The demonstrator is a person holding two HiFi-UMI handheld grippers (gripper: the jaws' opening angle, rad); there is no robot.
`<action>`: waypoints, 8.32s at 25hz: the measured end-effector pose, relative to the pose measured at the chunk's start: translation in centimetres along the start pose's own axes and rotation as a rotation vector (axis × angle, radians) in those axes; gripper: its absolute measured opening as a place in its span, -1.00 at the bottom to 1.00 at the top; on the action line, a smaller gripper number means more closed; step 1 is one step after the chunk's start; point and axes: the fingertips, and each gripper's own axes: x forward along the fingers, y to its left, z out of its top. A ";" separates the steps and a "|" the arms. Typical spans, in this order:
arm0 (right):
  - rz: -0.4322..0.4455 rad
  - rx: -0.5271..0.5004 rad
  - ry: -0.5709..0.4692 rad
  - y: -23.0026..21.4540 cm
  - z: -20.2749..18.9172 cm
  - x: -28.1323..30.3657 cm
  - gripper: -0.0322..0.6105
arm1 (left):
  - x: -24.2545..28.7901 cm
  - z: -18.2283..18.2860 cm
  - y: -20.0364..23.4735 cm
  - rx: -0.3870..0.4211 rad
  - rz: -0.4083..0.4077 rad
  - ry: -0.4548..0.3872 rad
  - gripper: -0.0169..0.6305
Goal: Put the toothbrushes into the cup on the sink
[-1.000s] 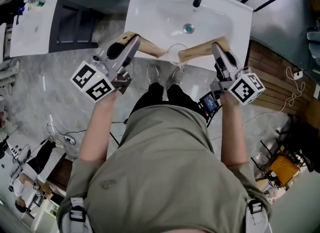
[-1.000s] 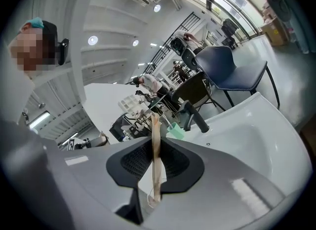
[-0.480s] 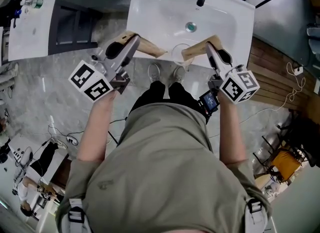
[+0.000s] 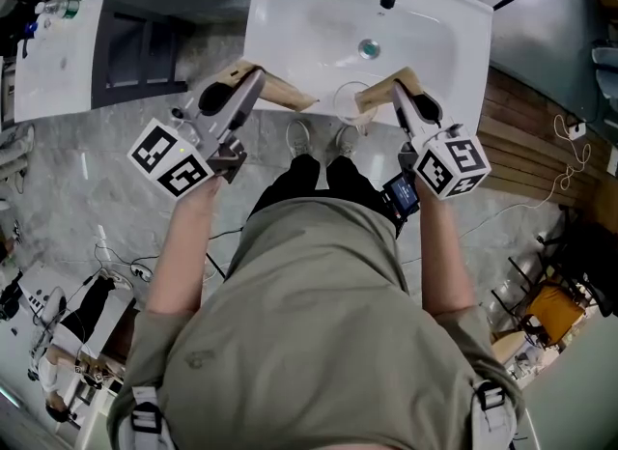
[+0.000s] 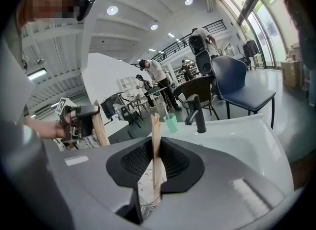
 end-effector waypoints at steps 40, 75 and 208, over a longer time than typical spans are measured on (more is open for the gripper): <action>-0.133 -0.238 -0.045 2.3 -2.6 -0.4 -0.70 | -1.3 0.1 -1.5 0.018 -0.023 0.017 -0.91; -0.130 -0.102 -0.119 -1.2 -0.1 -4.9 -0.55 | 1.3 0.7 -3.3 0.034 -0.043 -0.003 -0.91; -0.138 0.130 0.045 -7.2 -6.2 -10.6 -0.64 | 11.2 -13.9 -6.4 0.202 -0.183 0.184 -0.83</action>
